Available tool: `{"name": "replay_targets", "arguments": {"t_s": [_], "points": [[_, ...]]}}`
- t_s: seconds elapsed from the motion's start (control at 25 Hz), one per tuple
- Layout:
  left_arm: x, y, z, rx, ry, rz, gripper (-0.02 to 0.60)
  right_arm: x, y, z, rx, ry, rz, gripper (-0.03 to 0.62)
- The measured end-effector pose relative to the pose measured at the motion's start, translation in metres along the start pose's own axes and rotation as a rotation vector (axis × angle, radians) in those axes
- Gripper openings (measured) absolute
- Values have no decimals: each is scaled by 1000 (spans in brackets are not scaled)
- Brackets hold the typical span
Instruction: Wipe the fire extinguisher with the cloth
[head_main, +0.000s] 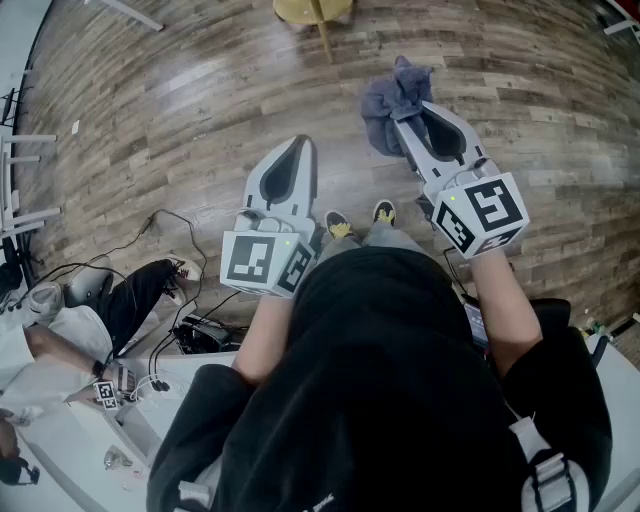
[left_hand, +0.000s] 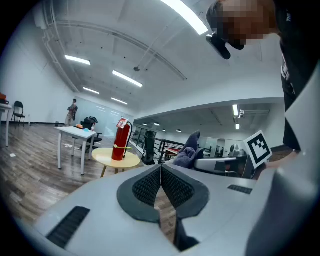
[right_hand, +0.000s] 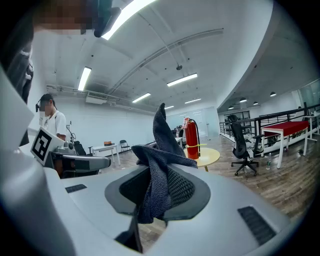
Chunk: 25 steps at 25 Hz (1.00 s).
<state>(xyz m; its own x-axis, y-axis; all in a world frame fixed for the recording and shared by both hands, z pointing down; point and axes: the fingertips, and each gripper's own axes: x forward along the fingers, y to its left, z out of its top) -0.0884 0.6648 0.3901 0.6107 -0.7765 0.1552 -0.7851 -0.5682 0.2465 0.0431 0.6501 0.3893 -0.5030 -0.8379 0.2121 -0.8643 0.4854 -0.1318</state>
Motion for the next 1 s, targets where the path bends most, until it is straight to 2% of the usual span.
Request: {"name": "replay_targets", "arguments": {"t_s": [0.48,1.0], "points": [[15,9,-2,-2,6,-15,25,6,-15,9,-53,7,15,97],[18,53,-2,-36,5,7,23,42,-12,10,3,24,47,97]]}}
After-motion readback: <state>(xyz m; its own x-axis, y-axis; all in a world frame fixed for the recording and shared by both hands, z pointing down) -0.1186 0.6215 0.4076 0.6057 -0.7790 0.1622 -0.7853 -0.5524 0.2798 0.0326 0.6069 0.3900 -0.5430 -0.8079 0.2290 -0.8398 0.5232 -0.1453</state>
